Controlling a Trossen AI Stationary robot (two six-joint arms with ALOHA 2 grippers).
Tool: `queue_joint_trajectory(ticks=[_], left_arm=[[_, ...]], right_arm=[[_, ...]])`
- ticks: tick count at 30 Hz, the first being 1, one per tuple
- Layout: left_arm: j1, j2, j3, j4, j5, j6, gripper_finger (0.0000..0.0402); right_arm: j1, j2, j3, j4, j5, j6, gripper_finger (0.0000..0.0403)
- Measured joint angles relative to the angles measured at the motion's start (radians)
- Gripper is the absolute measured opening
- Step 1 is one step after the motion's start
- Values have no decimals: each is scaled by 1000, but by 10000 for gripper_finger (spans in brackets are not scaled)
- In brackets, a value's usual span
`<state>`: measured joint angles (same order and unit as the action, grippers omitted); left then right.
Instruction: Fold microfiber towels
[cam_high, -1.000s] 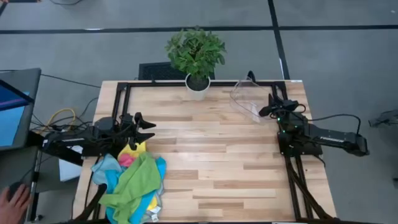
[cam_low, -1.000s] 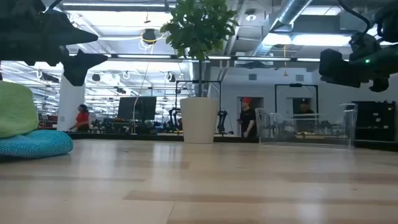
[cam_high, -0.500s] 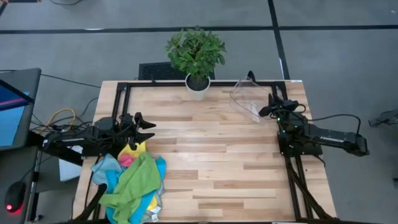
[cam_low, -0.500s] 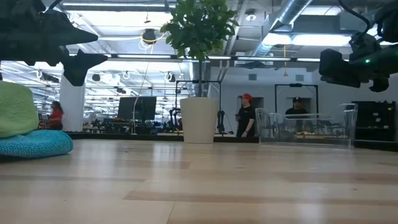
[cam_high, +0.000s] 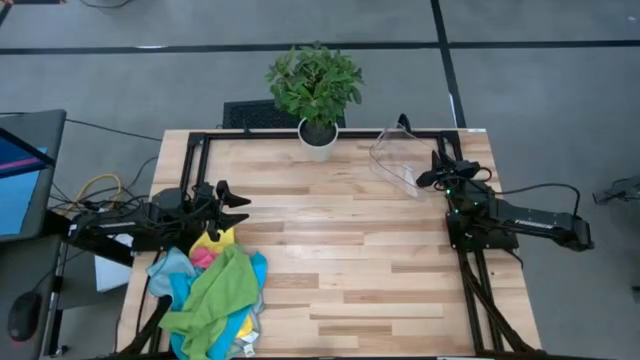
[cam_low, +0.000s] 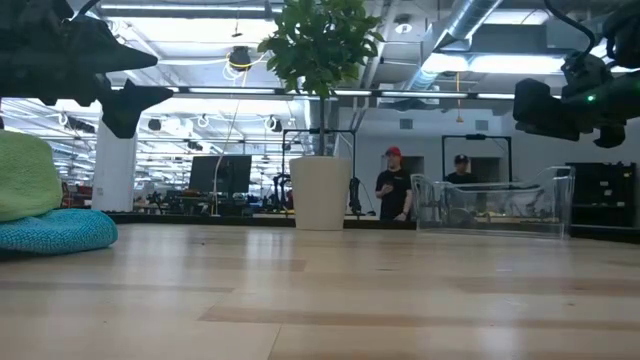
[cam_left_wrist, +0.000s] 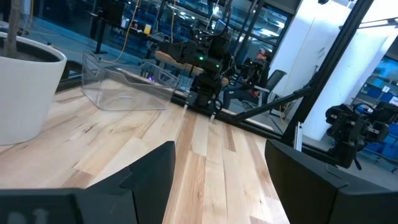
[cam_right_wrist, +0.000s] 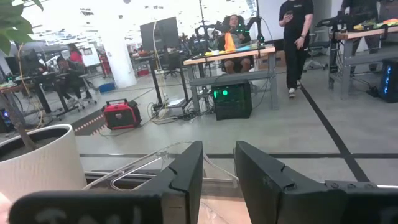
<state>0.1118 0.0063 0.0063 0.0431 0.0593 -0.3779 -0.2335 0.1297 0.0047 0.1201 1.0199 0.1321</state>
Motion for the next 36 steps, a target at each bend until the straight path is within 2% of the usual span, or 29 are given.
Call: queue_joint_trajectory(ticks=[12,19,22,28,32,36], left_arm=[[0,0,0,-3,-29,-3,242],[0,0,0,9,-59,-211,242],[0,0,0,41,-121,-315,242],[0,0,0,82,-382,-686,242],[0,0,0,57,-454,-753,242],[0,0,0,55,-503,-745,242]], right_arm=[[0,0,0,0,0,0,122],[0,0,0,0,0,0,122],[0,0,0,0,0,0,122],[0,0,0,0,0,0,122],[0,0,0,0,0,0,122],[0,0,0,0,0,0,122]])
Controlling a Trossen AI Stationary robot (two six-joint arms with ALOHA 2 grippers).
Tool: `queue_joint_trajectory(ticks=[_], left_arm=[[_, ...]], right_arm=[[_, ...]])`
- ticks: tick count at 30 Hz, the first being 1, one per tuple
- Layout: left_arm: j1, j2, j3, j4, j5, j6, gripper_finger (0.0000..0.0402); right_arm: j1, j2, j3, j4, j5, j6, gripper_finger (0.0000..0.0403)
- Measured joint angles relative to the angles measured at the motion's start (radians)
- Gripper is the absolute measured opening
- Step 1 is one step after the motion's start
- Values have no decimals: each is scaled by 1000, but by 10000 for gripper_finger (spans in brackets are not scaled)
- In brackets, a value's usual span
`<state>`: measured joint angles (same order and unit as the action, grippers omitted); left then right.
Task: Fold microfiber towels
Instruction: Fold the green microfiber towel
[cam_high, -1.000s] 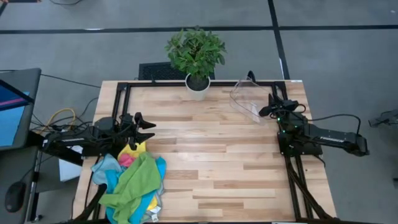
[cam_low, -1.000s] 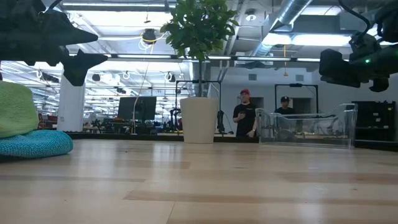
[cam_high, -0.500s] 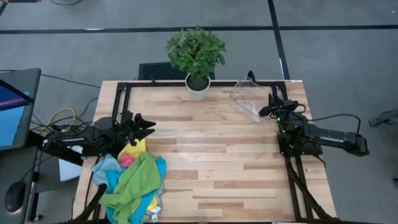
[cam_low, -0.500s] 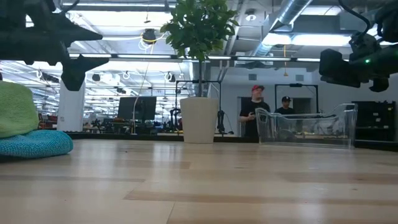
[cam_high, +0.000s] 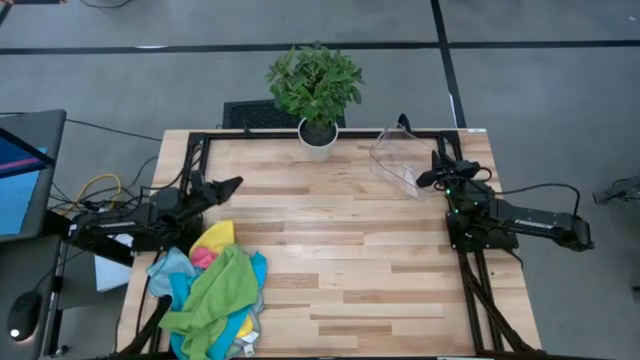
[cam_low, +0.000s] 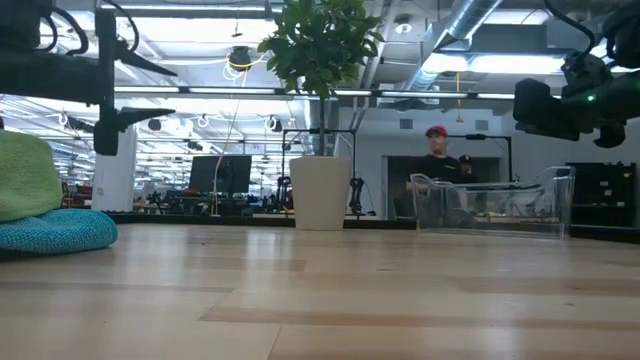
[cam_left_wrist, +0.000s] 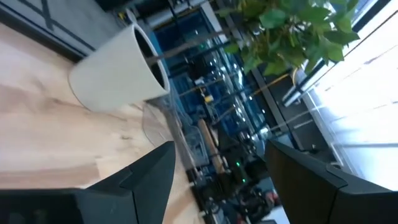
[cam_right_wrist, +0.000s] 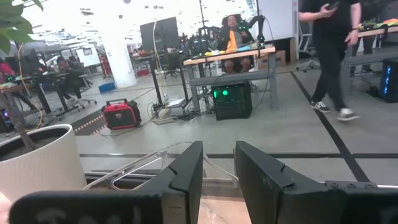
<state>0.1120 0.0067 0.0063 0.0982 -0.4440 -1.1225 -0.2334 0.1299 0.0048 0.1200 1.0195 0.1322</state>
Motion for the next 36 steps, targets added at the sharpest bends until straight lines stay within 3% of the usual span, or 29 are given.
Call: queue_joint_trajectory(ticks=[6,8,11,13,16,21,25,29,32,36], left_arm=[[0,0,0,39,-90,-49,242],[0,0,0,104,-26,-68,242],[-1,-1,15,235,165,-85,242],[-10,13,70,245,285,-86,242],[-42,65,205,217,369,-89,242],[-108,286,505,-143,485,-51,242],[-170,501,753,-573,662,-66,242],[-268,700,933,-903,762,-98,242],[-384,828,1028,-1012,805,-99,242],[-550,970,1106,-1066,759,-85,242]], right_arm=[[0,0,0,13,-4,33,122],[4,0,0,35,-7,90,122],[22,0,5,76,-71,232,122],[34,1,25,76,-141,288,122],[51,0,42,89,-252,268,122],[71,0,51,109,-312,256,122],[77,0,51,99,-313,255,122],[76,0,51,97,-313,253,122],[76,0,51,98,-313,253,122],[76,0,51,91,-313,253,122]])
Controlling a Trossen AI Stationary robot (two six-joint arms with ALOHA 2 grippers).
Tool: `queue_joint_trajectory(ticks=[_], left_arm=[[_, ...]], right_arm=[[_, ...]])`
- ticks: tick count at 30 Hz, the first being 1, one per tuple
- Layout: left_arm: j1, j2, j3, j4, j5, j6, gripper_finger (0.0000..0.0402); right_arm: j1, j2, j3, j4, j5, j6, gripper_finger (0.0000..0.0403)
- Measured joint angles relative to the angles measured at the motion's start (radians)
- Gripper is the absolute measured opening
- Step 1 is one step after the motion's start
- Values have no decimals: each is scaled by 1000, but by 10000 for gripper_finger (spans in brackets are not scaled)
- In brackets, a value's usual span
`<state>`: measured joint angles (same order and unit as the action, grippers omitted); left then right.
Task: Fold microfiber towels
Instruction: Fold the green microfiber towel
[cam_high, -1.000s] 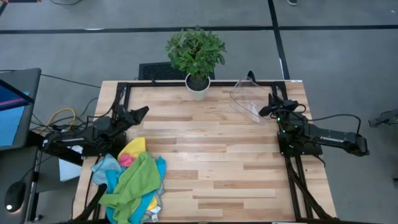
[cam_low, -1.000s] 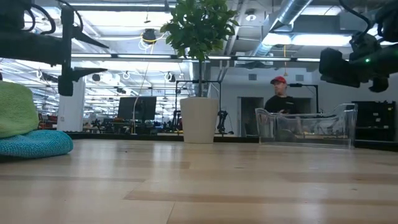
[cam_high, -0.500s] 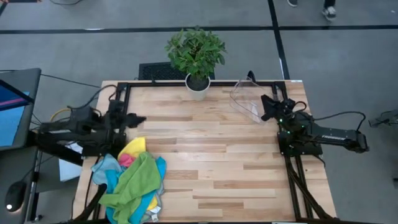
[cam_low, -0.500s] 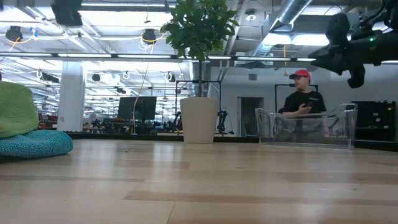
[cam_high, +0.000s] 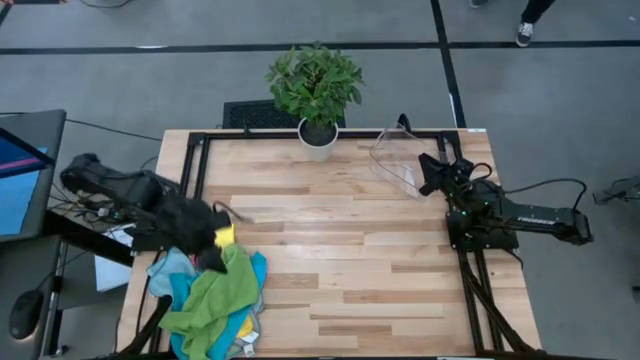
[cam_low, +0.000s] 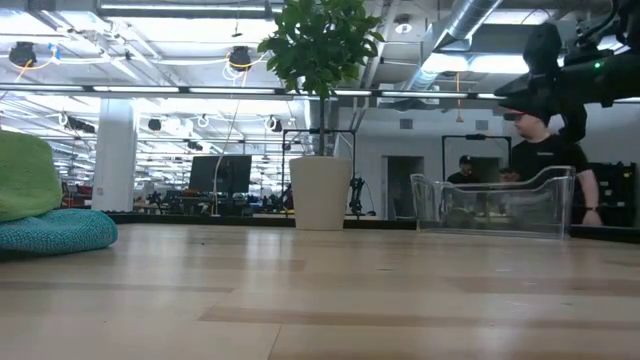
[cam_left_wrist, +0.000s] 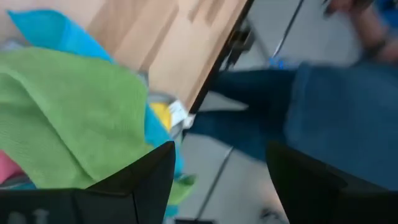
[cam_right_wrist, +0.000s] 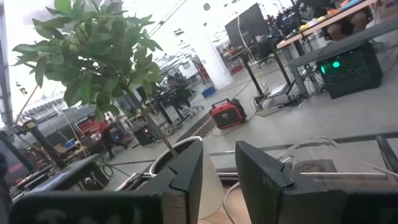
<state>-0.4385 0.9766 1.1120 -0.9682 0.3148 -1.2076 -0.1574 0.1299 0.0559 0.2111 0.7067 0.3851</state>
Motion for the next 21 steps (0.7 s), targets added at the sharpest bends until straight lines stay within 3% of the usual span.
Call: queue_joint_trajectory(ticks=[10,21], left_arm=[[-318,264,9,-15,-112,-163,242],[-507,490,9,7,-165,-414,242]], right_arm=[[0,0,1,-25,1,0,122],[0,0,1,-33,1,0,122]])
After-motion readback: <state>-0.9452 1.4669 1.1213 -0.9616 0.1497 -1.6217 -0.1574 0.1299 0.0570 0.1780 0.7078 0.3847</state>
